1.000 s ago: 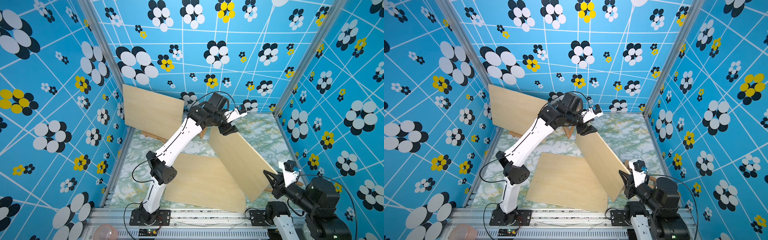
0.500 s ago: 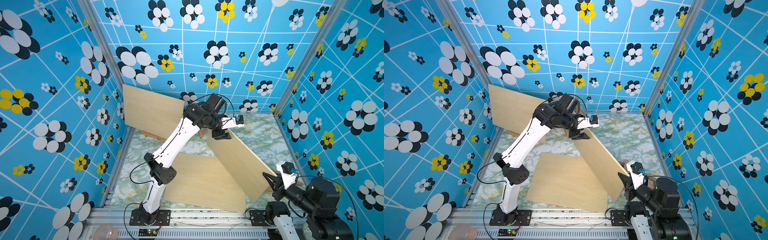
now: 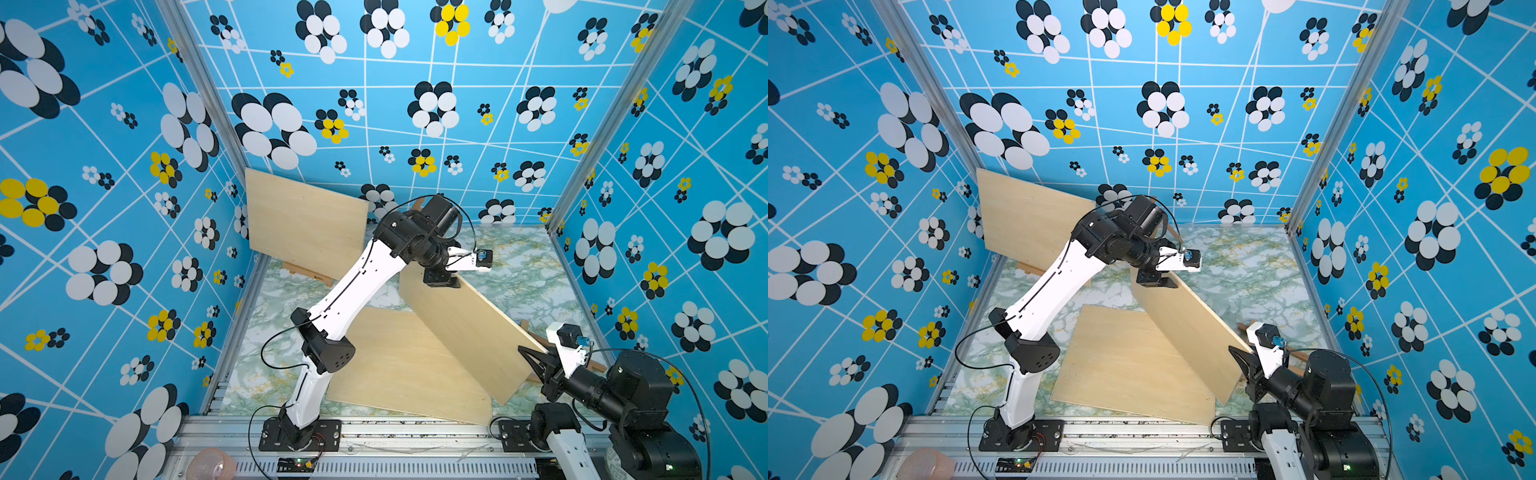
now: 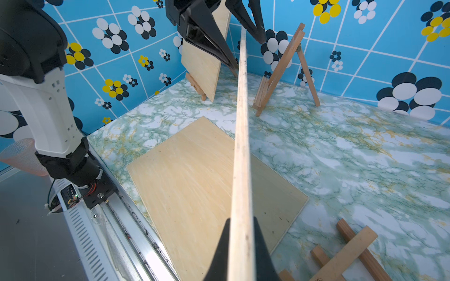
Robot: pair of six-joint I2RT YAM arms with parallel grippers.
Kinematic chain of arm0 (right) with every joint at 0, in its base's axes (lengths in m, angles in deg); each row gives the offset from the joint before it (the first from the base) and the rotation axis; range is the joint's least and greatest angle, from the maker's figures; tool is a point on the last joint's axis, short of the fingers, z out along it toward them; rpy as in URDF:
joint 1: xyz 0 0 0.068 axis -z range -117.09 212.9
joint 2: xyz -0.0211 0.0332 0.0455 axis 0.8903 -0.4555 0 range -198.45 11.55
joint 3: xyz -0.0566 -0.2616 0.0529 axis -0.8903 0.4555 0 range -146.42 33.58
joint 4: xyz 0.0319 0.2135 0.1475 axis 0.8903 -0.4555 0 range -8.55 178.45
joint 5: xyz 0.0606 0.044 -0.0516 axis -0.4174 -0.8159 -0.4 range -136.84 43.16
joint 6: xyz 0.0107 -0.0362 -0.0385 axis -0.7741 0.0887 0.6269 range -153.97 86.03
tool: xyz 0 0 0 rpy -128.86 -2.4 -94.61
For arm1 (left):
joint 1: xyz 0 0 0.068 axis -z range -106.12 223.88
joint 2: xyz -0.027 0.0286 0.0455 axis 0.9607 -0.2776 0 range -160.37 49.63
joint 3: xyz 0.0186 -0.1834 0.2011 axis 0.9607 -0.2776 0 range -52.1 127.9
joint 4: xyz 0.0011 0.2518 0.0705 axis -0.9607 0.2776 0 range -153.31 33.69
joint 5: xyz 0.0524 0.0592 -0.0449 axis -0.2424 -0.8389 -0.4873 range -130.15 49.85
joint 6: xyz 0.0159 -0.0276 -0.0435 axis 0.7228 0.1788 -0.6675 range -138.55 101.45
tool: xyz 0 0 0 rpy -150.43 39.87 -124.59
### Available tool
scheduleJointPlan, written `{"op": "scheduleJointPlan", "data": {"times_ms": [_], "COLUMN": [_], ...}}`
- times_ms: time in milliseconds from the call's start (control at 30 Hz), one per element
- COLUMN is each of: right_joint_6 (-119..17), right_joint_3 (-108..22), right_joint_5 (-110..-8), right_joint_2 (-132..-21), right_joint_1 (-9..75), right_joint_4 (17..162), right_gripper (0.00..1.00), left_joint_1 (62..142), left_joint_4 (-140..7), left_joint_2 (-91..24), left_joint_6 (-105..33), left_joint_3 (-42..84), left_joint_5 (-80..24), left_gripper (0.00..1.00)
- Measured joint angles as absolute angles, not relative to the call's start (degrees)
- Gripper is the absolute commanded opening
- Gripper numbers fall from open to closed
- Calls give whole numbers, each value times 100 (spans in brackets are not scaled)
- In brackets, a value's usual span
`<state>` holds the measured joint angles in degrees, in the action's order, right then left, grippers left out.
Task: Assemble the easel
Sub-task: Pick up the drawing board.
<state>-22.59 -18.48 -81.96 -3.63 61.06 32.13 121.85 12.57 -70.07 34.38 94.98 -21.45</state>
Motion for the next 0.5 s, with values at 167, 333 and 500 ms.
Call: {"op": "scheduleJointPlan", "data": {"times_ms": [167,333,500], "right_joint_6": [-2264,-2259,-2239], "right_joint_3": [-1815,-1767,-1745], "right_joint_5": [-8279,-8298,-8296], "right_joint_2": [-367,-367,-367], "right_joint_1": [6101,6099,6097], "right_joint_4": [3253,3277,3283], "right_gripper": [0,0,0], "left_joint_1": [12395,12565,12694], "left_joint_4": [1423,1423,1362], "left_joint_2": [-7011,-7009,-6956], "left_joint_6": [3630,3840,4082], "left_joint_3": [9470,9361,9258], "left_joint_5": [-2311,-2540,-2831], "left_gripper": [47,47,38]}}
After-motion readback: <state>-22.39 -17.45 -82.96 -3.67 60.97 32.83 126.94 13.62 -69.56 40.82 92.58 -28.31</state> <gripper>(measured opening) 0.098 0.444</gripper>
